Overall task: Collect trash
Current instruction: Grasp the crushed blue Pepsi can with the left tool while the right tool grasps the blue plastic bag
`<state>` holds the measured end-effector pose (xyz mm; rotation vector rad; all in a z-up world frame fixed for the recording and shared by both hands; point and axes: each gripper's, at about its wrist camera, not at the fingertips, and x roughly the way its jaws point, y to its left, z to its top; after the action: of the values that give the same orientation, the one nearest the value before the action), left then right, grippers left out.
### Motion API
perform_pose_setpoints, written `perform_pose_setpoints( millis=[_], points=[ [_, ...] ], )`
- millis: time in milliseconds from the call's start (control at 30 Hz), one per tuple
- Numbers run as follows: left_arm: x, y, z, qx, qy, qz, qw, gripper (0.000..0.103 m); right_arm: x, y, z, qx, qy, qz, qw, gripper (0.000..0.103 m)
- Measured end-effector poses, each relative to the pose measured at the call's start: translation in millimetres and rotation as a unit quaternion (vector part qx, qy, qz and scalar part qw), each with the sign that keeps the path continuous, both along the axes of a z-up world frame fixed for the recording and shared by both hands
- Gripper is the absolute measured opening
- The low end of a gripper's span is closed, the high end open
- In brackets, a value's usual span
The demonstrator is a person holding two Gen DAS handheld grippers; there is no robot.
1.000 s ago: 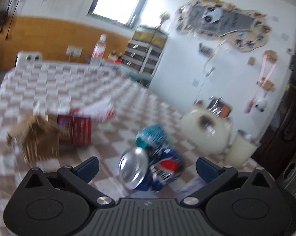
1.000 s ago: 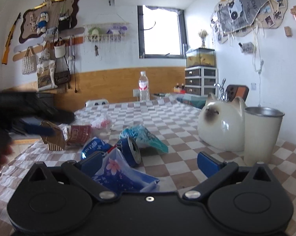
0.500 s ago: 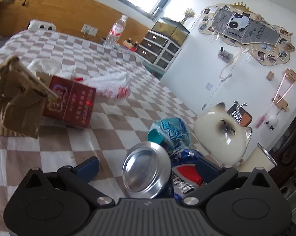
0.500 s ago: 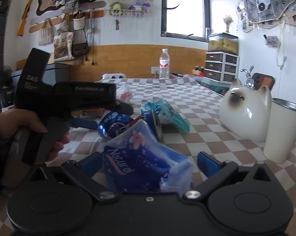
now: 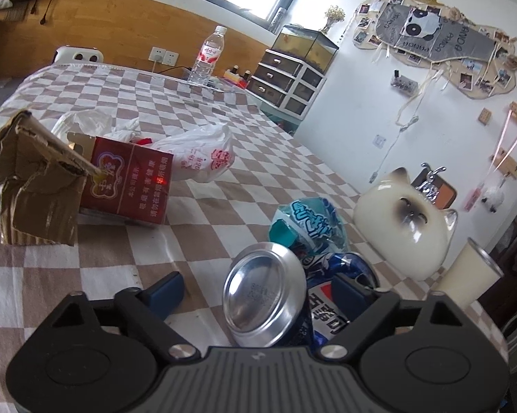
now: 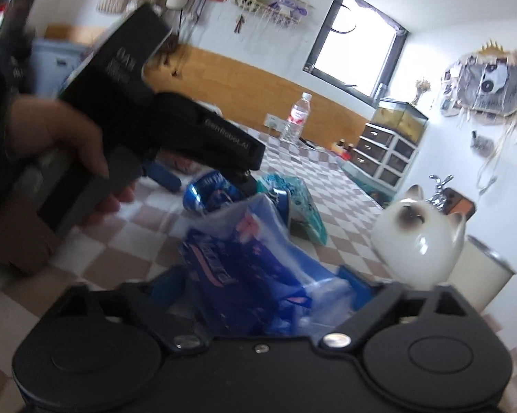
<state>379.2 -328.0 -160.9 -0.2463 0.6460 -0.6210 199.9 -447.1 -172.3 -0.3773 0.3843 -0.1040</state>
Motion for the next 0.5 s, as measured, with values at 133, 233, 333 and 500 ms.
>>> perform_pose_setpoints(
  millis=[133, 233, 333, 500],
  points=[
    [-1.2, -2.1, 0.6, 0.014, -0.004, 0.004, 0.9999, 0.083, 0.9, -1.0, 0.9, -0.004, 0.005, -0.009, 1.000, 0.085],
    [-2.1, -4.7, 1.1, 0.026, -0.008, 0.007, 0.9996, 0.075, 0.5, 5.9, -0.7, -0.027, 0.005, -0.012, 1.000, 0.081],
    [-1.9, -5.5, 1.0, 0.027, -0.008, 0.004, 0.9996, 0.058, -3.1, 10.3, -4.3, -0.046, -0.001, -0.011, 0.999, 0.077],
    [-2.2, -2.2, 0.4, 0.009, -0.006, -0.007, 0.9999, 0.049, -2.8, 4.9, -1.1, -0.028, 0.003, -0.010, 1.000, 0.067]
  ],
)
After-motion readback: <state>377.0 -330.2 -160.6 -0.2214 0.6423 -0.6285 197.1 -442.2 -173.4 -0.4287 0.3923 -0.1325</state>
